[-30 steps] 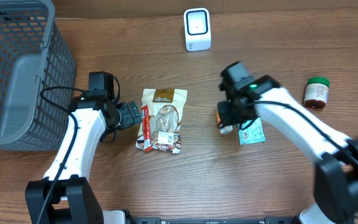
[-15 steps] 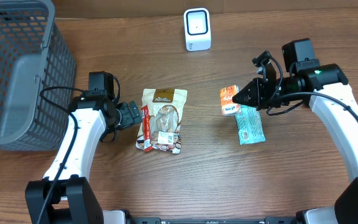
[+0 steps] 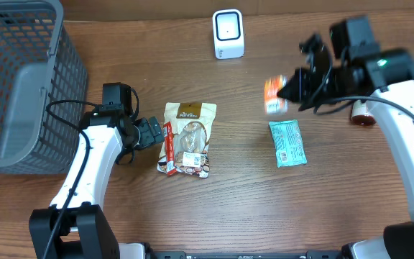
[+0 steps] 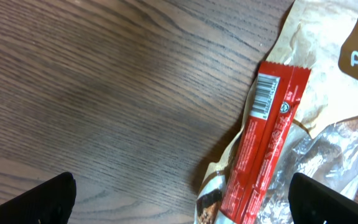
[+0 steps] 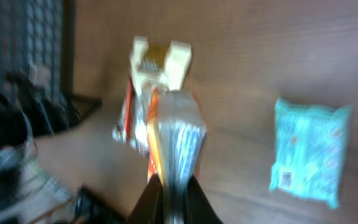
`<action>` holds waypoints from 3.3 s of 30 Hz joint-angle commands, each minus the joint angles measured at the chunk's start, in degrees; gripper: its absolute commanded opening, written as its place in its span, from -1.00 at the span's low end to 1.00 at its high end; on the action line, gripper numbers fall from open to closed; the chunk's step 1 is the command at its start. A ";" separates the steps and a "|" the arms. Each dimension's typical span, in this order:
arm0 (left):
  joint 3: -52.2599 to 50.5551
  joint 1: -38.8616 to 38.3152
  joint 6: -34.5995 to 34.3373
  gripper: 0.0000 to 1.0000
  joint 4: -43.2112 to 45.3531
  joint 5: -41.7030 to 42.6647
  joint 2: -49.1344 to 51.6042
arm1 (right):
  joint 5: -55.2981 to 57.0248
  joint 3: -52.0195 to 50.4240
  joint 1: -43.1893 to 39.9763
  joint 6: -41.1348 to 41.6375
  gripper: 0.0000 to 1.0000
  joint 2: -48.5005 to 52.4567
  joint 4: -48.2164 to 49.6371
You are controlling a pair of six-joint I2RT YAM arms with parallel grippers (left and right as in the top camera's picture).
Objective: Scan the item barcode
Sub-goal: 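Lift the orange box with the right gripper toward the white scanner, then hold the orange box in front of the white scanner with the right gripper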
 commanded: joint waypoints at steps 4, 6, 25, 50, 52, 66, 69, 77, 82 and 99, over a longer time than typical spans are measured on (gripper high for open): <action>0.76 -0.17 -0.33 0.99 0.02 -0.09 -0.24 | 8.46 27.69 2.23 1.40 -0.93 9.20 -10.01; 0.74 -0.17 -0.35 1.00 0.02 -0.09 -0.24 | 8.63 32.70 2.54 1.36 -0.93 12.90 -10.21; 0.76 -0.17 -0.33 1.00 0.02 -0.09 -0.24 | 30.12 34.21 12.11 -8.66 -0.93 36.68 30.88; 0.76 -0.17 -0.35 1.00 0.02 -0.09 -0.24 | 44.50 33.90 13.07 -29.33 -0.92 50.23 46.16; 0.76 -0.17 -0.35 1.00 0.02 -0.09 -0.24 | 44.52 33.90 13.07 -29.33 -0.93 50.23 45.48; 0.76 -0.17 -0.35 0.99 0.04 -0.09 -0.24 | 41.35 33.90 13.09 -29.07 -0.93 50.23 41.03; 0.74 -0.17 -0.35 1.00 0.02 -0.09 -0.24 | 41.11 33.90 13.09 -29.07 -0.93 50.23 40.98; 0.74 -0.17 -0.33 0.99 0.02 -0.09 -0.24 | 41.11 33.90 13.07 -29.09 -0.93 50.23 40.30; 0.76 -0.17 -0.35 1.00 0.02 -0.09 -0.24 | 41.11 33.90 13.07 -29.07 -0.93 50.25 40.24; 0.76 -0.17 -0.33 0.99 0.04 -0.09 -0.24 | 39.80 34.21 13.03 -24.02 -0.93 49.48 39.56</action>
